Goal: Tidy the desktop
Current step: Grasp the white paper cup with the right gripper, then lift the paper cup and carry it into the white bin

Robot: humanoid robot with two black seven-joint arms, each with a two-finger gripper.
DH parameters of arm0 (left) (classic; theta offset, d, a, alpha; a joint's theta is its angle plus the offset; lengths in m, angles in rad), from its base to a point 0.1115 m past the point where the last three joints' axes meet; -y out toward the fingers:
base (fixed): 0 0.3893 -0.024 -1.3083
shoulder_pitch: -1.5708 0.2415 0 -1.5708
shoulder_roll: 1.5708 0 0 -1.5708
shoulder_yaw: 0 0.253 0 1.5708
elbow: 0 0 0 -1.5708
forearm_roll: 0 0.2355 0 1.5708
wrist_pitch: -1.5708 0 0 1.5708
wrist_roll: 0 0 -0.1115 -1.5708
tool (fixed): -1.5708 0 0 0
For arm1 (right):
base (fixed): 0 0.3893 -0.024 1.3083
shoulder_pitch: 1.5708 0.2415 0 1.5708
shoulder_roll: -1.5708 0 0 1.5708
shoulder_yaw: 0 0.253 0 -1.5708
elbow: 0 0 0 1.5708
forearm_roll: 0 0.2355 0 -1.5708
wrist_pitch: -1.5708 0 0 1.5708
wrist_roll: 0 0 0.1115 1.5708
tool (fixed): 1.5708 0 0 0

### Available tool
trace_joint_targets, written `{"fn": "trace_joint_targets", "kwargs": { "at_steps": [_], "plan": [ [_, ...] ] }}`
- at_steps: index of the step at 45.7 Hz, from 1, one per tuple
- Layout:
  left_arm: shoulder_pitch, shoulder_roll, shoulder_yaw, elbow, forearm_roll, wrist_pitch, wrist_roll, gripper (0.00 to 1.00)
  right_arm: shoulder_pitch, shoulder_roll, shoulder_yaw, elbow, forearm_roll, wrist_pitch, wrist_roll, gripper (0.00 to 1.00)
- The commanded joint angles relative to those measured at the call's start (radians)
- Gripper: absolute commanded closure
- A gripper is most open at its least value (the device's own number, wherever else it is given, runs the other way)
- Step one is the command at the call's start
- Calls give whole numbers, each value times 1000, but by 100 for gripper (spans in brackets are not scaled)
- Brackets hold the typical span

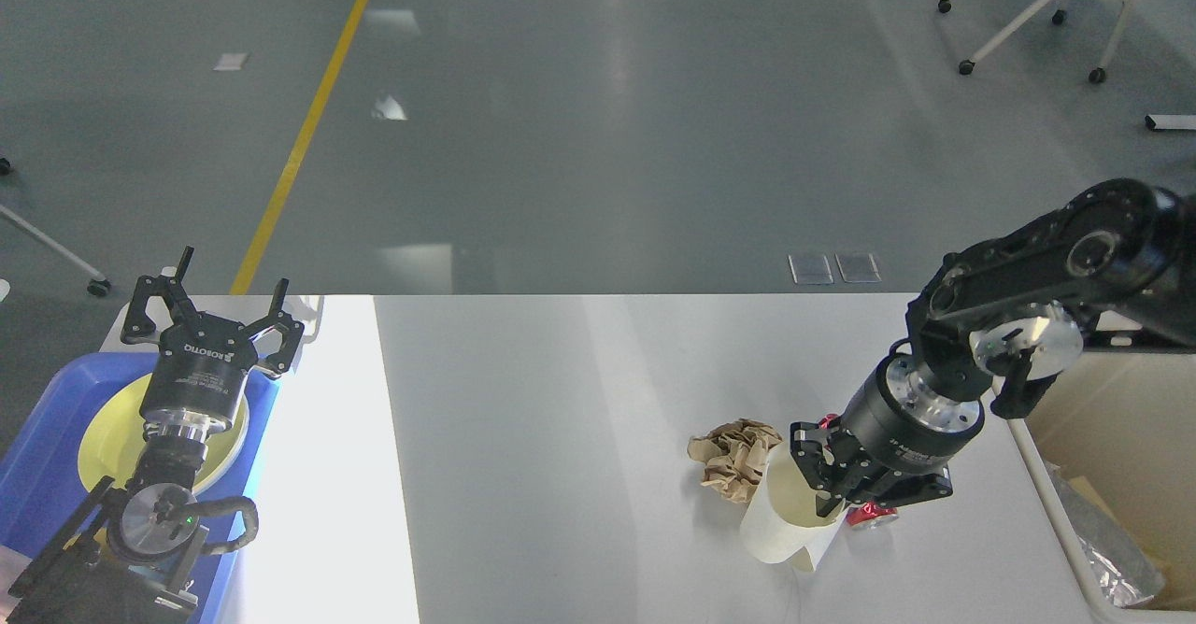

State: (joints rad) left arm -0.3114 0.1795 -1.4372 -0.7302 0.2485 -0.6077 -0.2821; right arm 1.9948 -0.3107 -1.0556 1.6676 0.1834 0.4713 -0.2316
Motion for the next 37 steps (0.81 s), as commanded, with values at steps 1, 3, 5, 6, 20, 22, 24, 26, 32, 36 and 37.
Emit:
{"fn": "trace_joint_targets", "kwargs": {
  "at_steps": [1, 3, 5, 6, 20, 22, 24, 26, 32, 36, 37],
  "plan": [
    [0, 0, 0, 0, 0, 0, 1, 3, 177, -33, -90, 0, 27, 79, -2, 100],
    [0, 0, 0, 0, 0, 0, 1, 3, 231, -33, -121, 1, 34, 96, -2, 100],
    [0, 0, 0, 0, 0, 0, 1, 3, 283, -36, -150, 1, 36, 116, -2, 100],
    [0, 0, 0, 0, 0, 0, 1, 3, 306, -39, -164, 3, 36, 128, -2, 100],
    [0, 0, 0, 0, 0, 0, 1, 3, 458, -51, -270, 20, 30, 217, 0, 100],
    [0, 0, 0, 0, 0, 0, 1, 3, 458, -51, -271, 20, 30, 217, 0, 100],
    [0, 0, 0, 0, 0, 0, 1, 3, 458, -51, -273, 18, 30, 214, 0, 100],
    [0, 0, 0, 0, 0, 0, 1, 3, 456, -53, -274, 15, 30, 211, 0, 100],
    [0, 0, 0, 0, 0, -1, 0, 3, 434, -99, -320, -15, 36, 194, -2, 100],
    [0, 0, 0, 0, 0, 0, 0, 3, 371, -129, -346, -72, 25, 190, -2, 100],
    [0, 0, 0, 0, 0, 0, 0, 3, 352, -136, -353, -93, 24, 190, -2, 100]
  ]
}}
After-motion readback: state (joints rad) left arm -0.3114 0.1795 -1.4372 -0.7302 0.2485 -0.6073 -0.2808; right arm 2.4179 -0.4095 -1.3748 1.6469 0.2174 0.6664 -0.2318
